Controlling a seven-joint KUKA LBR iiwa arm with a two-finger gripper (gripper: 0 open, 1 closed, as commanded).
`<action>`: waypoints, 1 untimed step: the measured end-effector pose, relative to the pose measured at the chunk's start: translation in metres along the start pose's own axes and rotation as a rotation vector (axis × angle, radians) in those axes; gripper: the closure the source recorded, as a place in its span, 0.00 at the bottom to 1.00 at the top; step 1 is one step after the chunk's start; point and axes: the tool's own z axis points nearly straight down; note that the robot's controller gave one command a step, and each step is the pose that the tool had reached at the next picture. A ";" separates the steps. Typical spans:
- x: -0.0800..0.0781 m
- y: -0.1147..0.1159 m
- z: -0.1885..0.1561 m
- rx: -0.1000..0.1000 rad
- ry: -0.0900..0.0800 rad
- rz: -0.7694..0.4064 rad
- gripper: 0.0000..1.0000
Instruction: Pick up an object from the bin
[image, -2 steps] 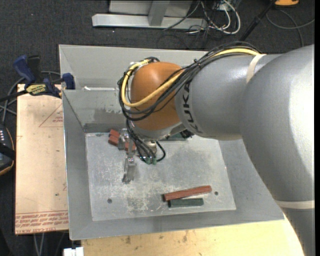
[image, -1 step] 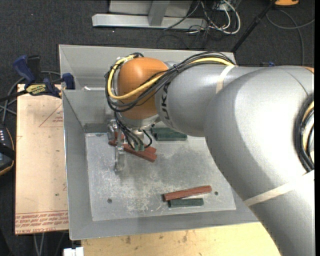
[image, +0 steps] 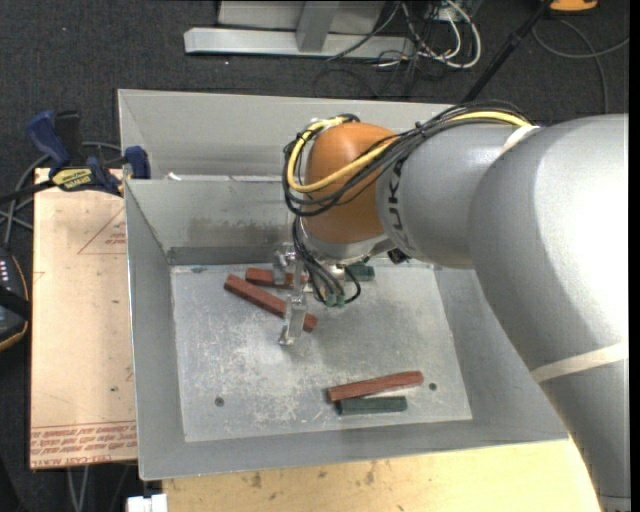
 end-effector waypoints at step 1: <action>-0.002 0.005 -0.004 -0.004 -0.007 -0.006 1.00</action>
Offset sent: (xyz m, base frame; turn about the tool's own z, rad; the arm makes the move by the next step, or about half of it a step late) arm 0.0000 0.0000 0.0000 0.0000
